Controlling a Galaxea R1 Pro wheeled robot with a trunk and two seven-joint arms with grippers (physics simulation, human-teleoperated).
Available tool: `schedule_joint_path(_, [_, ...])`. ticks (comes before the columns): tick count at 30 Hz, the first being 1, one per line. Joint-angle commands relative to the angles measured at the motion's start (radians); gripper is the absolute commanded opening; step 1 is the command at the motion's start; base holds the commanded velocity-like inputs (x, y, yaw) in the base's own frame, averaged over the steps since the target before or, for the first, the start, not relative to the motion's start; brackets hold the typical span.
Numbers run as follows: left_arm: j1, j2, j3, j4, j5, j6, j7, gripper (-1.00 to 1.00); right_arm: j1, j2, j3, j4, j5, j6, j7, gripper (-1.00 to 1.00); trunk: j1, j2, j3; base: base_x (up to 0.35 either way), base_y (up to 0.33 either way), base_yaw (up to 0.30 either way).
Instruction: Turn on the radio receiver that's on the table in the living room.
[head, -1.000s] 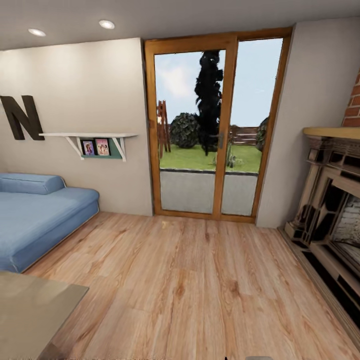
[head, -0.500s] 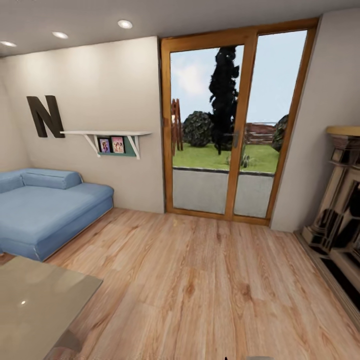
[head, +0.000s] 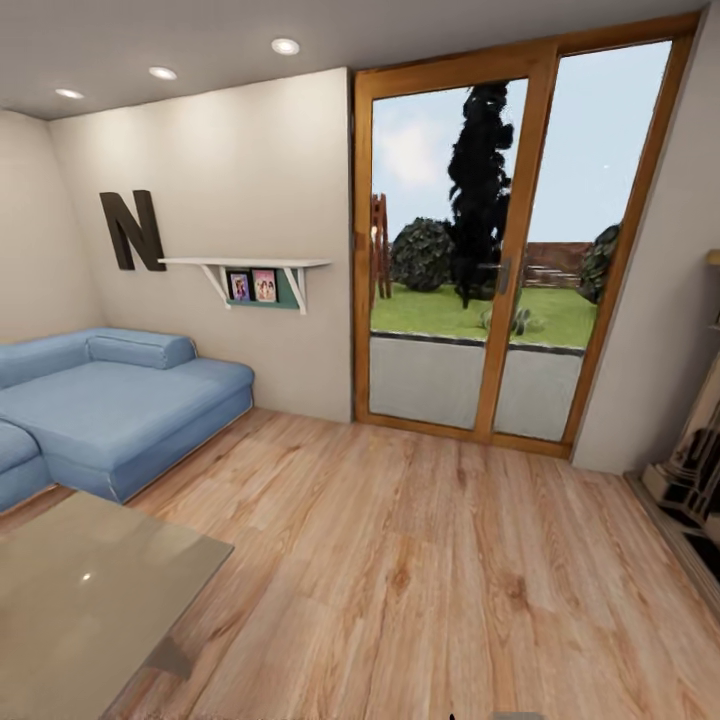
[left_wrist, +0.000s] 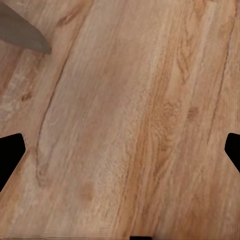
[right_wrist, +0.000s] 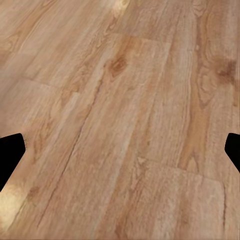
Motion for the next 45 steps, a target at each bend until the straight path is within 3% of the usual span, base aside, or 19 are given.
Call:
schedule_joint_path(1, [0.000, 0.000, 0.000, 0.000, 0.000, 0.000, 0.000, 1.00, 0.000, 0.000, 0.000, 0.000, 0.000, 0.000, 0.000, 1.00, 0.000, 0.000, -0.001, 0.000, 0.000, 0.183])
schedule_joint_path(45, [0.000, 0.000, 0.000, 0.000, 0.000, -0.001, 0.000, 1.00, 0.000, 0.000, 0.000, 0.000, 0.000, 0.000, 0.000, 1.00, 0.000, 0.000, -0.029, 0.000, 0.000, 0.183])
